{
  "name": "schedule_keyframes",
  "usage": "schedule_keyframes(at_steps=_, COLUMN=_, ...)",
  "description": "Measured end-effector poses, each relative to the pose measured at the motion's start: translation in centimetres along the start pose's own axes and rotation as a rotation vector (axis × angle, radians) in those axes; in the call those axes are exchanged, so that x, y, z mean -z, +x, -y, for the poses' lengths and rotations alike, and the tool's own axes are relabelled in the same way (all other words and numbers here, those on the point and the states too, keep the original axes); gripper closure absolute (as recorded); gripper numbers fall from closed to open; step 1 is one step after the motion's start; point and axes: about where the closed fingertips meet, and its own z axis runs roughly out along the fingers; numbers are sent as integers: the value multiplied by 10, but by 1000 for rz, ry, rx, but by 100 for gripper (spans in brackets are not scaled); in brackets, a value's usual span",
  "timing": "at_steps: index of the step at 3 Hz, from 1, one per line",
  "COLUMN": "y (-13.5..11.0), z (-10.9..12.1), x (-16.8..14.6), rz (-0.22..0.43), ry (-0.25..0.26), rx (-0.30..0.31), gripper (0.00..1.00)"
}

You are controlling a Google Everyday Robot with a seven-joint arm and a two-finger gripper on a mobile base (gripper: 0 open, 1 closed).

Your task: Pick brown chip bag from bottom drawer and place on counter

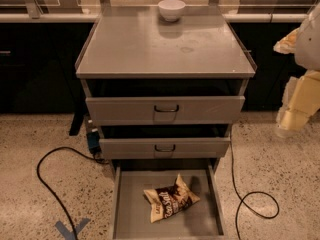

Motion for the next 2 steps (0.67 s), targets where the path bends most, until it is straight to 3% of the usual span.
schedule_keyframes(at_steps=2, y=2, z=-4, x=-14, rz=-4, ry=31, rx=-6, gripper=0)
